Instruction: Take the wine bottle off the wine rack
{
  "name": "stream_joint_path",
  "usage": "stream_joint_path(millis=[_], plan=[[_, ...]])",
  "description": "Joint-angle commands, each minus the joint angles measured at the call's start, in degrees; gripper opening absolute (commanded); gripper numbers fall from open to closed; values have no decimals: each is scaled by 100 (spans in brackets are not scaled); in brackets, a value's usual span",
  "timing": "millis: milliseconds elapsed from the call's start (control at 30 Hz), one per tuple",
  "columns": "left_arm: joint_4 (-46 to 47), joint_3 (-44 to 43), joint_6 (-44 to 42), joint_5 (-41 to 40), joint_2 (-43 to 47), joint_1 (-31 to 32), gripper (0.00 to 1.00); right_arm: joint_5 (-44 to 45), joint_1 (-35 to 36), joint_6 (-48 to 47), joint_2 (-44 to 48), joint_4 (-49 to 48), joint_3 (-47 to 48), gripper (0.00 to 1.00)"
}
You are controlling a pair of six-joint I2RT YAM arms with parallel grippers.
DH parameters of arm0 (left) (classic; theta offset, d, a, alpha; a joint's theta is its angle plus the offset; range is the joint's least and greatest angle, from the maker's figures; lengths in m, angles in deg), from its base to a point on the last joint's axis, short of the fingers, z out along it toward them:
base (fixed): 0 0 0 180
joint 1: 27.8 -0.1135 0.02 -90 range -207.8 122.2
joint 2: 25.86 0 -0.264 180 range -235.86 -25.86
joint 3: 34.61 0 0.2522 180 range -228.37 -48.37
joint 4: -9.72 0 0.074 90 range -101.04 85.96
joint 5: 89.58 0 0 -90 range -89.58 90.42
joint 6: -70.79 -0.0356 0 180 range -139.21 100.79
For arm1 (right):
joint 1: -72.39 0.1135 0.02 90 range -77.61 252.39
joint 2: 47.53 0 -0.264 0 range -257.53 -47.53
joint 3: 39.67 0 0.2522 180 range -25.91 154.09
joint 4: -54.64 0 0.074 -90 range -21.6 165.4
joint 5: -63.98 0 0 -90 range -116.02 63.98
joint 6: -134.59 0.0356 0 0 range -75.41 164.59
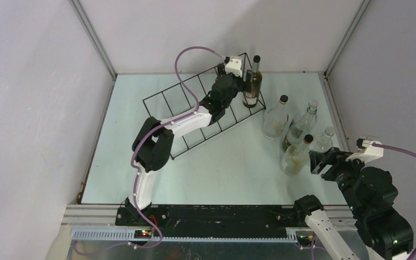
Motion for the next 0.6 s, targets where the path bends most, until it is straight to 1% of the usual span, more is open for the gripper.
stream_joint_path(millis=[0,333,567], plan=[[-94,-656,-260,300,-65,52,91,-44,-18,8,-3,-121,-9,70],[-459,-1251,-448,570,-478,60,92,-43,-20,-15,-14,-146,-10,70],[-839,-2076,-586,623,-1003,67,93,-37,-14,-26,2,-117,-11,70]])
